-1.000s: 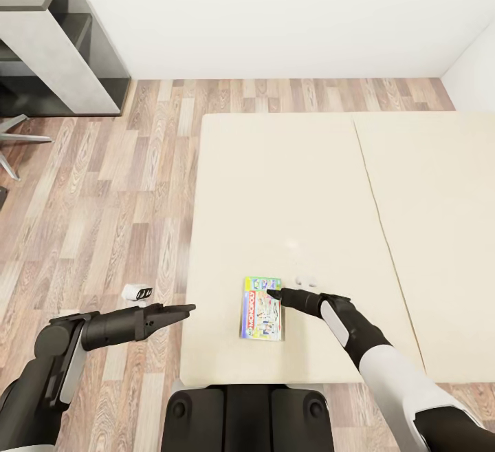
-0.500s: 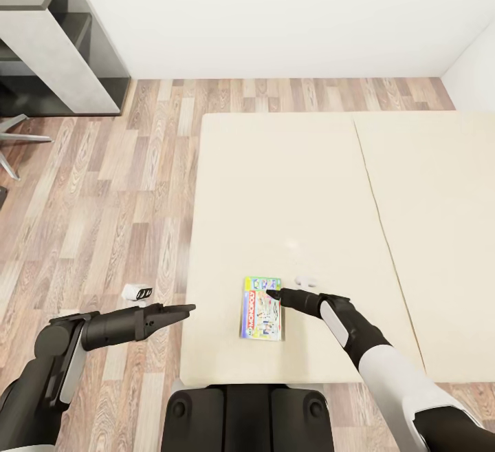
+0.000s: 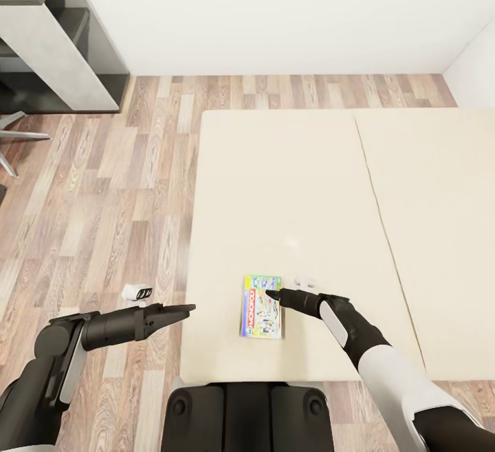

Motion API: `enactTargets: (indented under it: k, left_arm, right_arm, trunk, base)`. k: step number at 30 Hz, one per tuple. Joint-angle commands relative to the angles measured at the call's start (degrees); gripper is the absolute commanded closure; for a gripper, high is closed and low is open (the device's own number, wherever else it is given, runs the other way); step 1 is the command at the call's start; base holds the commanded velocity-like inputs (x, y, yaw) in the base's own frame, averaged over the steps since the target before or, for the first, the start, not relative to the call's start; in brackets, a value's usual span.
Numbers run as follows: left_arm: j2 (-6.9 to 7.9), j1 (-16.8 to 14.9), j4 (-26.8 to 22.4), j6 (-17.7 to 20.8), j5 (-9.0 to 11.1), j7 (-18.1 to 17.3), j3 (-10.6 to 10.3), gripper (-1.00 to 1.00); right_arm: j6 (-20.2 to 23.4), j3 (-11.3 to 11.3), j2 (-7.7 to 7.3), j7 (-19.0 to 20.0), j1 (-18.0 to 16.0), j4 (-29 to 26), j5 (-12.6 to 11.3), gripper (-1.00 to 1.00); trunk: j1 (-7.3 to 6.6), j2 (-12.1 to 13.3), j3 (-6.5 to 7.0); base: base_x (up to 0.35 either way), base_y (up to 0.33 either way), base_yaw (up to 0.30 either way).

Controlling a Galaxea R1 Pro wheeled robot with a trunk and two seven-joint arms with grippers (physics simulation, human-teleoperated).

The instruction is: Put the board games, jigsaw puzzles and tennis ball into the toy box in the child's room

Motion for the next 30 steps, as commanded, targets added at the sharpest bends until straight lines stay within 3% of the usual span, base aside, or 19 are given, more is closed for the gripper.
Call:
enactTargets:
  k: [1, 13, 30]
  left_arm:
    - [0.01, 0.0, 0.0, 0.6, 0.0, -0.2, 0.0, -1.00]
    - [0.03, 0.0, 0.0, 0.6, -0.1, -0.2, 0.0, -1.00]
    - [0.01, 0.0, 0.0, 0.6, -0.1, -0.2, 0.0, -1.00]
  right_arm:
    - [0.3, 0.1, -0.01, 0.0, 0.0, -0.1, -0.3, -1.00]
    - [0.3, 0.4, 1.79, -0.1, 0.0, 1.1, 0.2, -1.00]
    - [0.2, -0.1, 1.88, 0.3, 0.0, 2.8, -0.2, -1.00]
  trunk:
    - [0.03, -0.1, -0.10]
    - [0.03, -0.1, -0.22]
    - [0.03, -0.1, -0.22]
  base:
    - [0.000, 0.000, 0.000]
    - [0.000, 0.000, 0.000]
    - [0.000, 0.000, 0.000]
